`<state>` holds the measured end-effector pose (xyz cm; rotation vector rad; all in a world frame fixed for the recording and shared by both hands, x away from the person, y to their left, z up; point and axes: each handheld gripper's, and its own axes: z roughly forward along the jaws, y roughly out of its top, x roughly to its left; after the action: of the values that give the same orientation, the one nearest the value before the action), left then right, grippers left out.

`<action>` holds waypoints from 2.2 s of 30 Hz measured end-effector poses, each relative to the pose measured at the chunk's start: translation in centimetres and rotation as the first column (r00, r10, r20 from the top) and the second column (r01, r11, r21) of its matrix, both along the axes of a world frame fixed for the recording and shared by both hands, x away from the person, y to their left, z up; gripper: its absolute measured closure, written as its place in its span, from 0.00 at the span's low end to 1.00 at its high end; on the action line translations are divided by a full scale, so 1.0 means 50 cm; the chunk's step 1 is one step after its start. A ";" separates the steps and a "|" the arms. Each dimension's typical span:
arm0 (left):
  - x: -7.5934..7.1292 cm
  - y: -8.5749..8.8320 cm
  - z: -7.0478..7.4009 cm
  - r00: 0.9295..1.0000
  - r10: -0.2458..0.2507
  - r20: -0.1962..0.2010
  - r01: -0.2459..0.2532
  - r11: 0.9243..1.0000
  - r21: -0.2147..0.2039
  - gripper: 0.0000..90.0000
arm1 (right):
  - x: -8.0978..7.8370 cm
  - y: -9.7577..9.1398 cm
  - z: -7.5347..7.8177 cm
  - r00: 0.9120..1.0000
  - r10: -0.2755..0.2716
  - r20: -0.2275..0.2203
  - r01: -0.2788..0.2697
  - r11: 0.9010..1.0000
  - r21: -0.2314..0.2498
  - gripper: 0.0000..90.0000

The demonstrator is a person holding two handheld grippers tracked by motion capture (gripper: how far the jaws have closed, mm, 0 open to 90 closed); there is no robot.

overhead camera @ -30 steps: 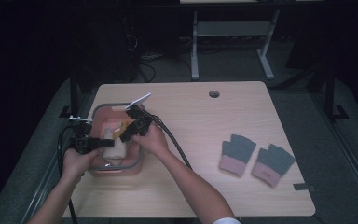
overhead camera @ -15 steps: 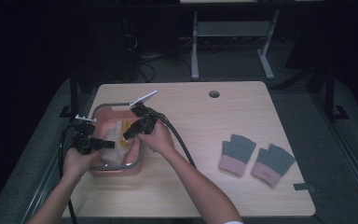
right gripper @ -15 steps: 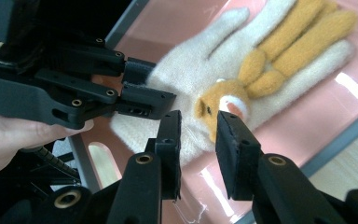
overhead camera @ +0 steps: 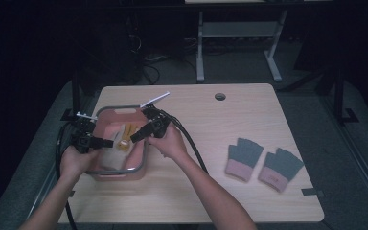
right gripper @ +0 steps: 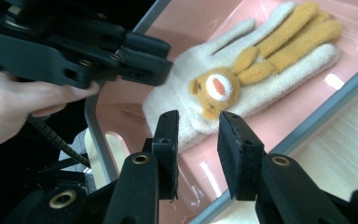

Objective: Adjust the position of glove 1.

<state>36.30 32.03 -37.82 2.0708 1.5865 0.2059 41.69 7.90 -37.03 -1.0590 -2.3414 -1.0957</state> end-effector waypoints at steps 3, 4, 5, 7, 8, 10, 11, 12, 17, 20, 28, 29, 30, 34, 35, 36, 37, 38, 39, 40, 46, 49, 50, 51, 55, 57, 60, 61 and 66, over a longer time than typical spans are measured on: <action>0.005 -0.008 -0.012 0.999 -0.036 -0.041 0.038 0.999 0.037 0.73 | -0.001 -0.006 0.002 1.000 0.000 0.002 0.000 1.000 0.008 0.76; 0.007 -0.015 -0.018 0.998 -0.043 -0.044 0.047 0.995 0.093 0.72 | -0.002 -0.011 0.003 1.000 -0.003 0.002 0.003 1.000 0.011 0.76; 0.008 -0.018 -0.021 0.998 -0.040 -0.047 0.044 0.994 0.100 0.72 | -0.003 -0.013 0.003 1.000 -0.007 0.004 0.007 1.000 0.011 0.76; 0.010 -0.021 -0.024 0.997 -0.044 -0.056 0.050 0.993 0.104 0.72 | -0.005 -0.017 0.003 1.000 -0.008 0.002 0.008 1.000 0.014 0.76; 0.013 -0.027 -0.029 0.996 -0.050 -0.074 0.058 0.991 0.119 0.71 | -0.006 -0.018 0.004 1.000 -0.007 0.002 0.007 1.000 0.013 0.76; 0.014 -0.027 -0.027 0.996 -0.056 -0.068 0.064 0.991 0.121 0.71 | -0.008 -0.022 0.004 1.000 -0.004 0.008 0.004 1.000 0.014 0.75; 0.013 -0.027 -0.026 0.997 -0.056 -0.060 0.063 0.991 0.119 0.71 | -0.009 -0.023 0.005 1.000 -0.004 0.007 0.004 1.000 0.016 0.75; 0.012 -0.027 -0.023 0.997 -0.055 -0.056 0.061 0.991 0.119 0.70 | -0.010 -0.025 0.007 1.000 -0.006 0.004 0.006 1.000 0.017 0.75; 0.008 -0.027 -0.009 0.999 -0.050 -0.023 0.052 0.994 0.093 0.68 | -0.013 -0.034 0.012 1.000 0.000 0.014 -0.001 1.000 0.026 0.74; 0.003 -0.030 0.003 0.998 -0.063 0.021 0.062 0.996 0.065 0.67 | -0.016 -0.039 0.013 1.000 -0.001 0.015 0.001 1.000 0.030 0.74; -0.001 -0.050 0.030 0.994 -0.082 0.077 0.082 0.997 -0.007 0.62 | -0.022 -0.067 0.020 0.999 -0.014 0.033 0.013 1.000 0.026 0.71; -0.002 -0.054 0.034 0.993 -0.083 0.085 0.084 0.996 -0.012 0.61 | -0.023 -0.071 0.022 0.999 -0.015 0.033 0.014 1.000 0.025 0.70; -0.004 -0.058 0.037 0.992 -0.081 0.096 0.084 0.996 -0.018 0.61 | -0.023 -0.076 0.024 0.999 -0.015 0.035 0.014 1.000 0.025 0.70; -0.012 -0.074 0.045 0.989 -0.098 0.115 0.102 0.994 -0.031 0.59 | -0.026 -0.096 0.028 0.999 -0.025 0.045 0.024 0.999 0.026 0.68; -0.012 -0.074 0.045 0.989 -0.098 0.115 0.102 0.994 -0.031 0.59 | -0.026 -0.096 0.028 0.999 -0.025 0.045 0.024 0.999 0.026 0.68; -0.015 -0.080 0.048 0.987 -0.106 0.120 0.111 0.993 -0.042 0.59 | -0.028 -0.106 0.029 0.998 -0.030 0.049 0.029 0.999 0.021 0.67; -0.016 -0.083 0.049 0.987 -0.106 0.123 0.112 0.993 -0.042 0.59 | -0.030 -0.110 0.029 0.998 -0.036 0.050 0.035 0.999 0.022 0.67; -0.017 -0.085 0.050 0.987 -0.102 0.127 0.109 0.993 -0.050 0.58 | -0.031 -0.114 0.029 0.998 -0.040 0.054 0.039 0.999 0.016 0.67; -0.018 -0.087 0.052 0.986 -0.102 0.132 0.109 0.993 -0.053 0.58 | -0.032 -0.118 0.030 0.998 -0.043 0.052 0.042 0.999 0.017 0.67; -0.018 -0.087 0.052 0.986 -0.102 0.132 0.109 0.993 -0.053 0.58 | -0.032 -0.118 0.030 0.998 -0.043 0.052 0.042 0.999 0.017 0.67; -0.022 -0.112 0.068 0.980 -0.113 0.162 0.124 0.990 -0.059 0.58 | -0.042 -0.145 0.034 0.997 -0.056 0.054 0.056 0.998 0.002 0.65; -0.023 -0.124 0.074 0.978 -0.124 0.169 0.137 0.988 -0.068 0.58 | -0.045 -0.157 0.038 0.996 -0.065 0.056 0.065 0.998 -0.002 0.65; -0.023 -0.124 0.074 0.978 -0.124 0.169 0.137 0.988 -0.068 0.58 | -0.046 -0.161 0.039 0.996 -0.067 0.059 0.067 0.998 -0.001 0.65; -0.024 -0.129 0.076 0.977 -0.133 0.168 0.146 0.987 -0.067 0.58 | -0.046 -0.161 0.039 0.996 -0.067 0.059 0.067 0.998 -0.001 0.65; -0.028 -0.153 0.086 0.970 -0.160 0.185 0.174 0.982 -0.067 0.58 | -0.051 -0.183 0.043 0.995 -0.078 0.064 0.079 0.997 -0.011 0.64; -0.030 -0.163 0.089 0.969 -0.165 0.186 0.182 0.980 -0.075 0.58 | -0.053 -0.193 0.044 0.994 -0.084 0.069 0.084 0.996 -0.009 0.64; -0.032 -0.176 0.093 0.965 -0.182 0.190 0.199 0.977 -0.074 0.58 | -0.056 -0.208 0.045 0.993 -0.095 0.067 0.096 0.995 -0.012 0.63; -0.033 -0.180 0.093 0.964 -0.186 0.192 0.203 0.976 -0.074 0.58 | -0.057 -0.212 0.045 0.993 -0.099 0.067 0.100 0.995 -0.013 0.63; -0.034 -0.196 0.095 0.960 -0.202 0.195 0.220 0.972 -0.078 0.58 | -0.063 -0.239 0.044 0.991 -0.116 0.062 0.117 0.993 -0.021 0.62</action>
<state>34.58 22.24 -33.07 2.0608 1.2312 0.2321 38.57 -4.04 -34.81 -1.2010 -2.3716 -1.1594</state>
